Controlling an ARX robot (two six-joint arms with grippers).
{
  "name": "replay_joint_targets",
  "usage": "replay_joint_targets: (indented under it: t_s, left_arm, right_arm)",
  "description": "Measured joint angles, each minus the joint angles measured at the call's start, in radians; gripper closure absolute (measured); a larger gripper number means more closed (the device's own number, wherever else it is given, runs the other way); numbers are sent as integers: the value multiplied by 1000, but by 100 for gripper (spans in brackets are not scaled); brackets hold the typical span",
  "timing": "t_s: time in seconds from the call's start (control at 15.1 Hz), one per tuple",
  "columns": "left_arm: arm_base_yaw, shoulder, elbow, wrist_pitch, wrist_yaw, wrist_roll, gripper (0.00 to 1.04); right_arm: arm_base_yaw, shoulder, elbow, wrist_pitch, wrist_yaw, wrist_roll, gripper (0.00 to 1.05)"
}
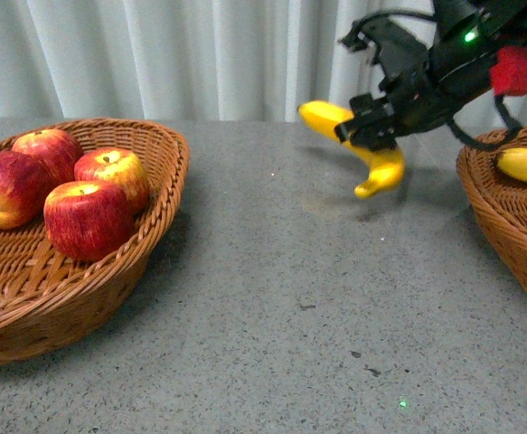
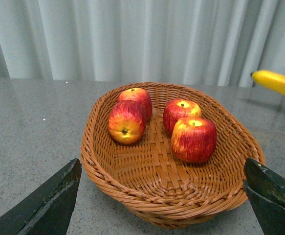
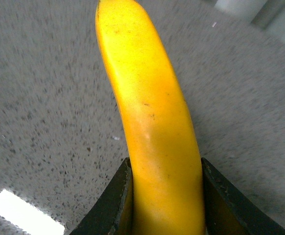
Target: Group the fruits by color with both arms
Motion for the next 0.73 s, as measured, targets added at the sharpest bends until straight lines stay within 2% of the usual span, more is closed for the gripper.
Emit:
replay_joint_targets:
  t_s: [0.2, 0.53, 0.73]
  left_arm:
    - [0, 0, 0, 0, 0, 0, 7]
    - [0, 0, 0, 0, 0, 0, 7]
    - [0, 0, 0, 0, 0, 0, 7]
  right_arm:
    - [-43, -149, -114, 109, -53, 64, 72]
    - [-89, -280, -212, 172, -82, 88, 72]
    - [-196, -508, -407, 183, -95, 71, 73]
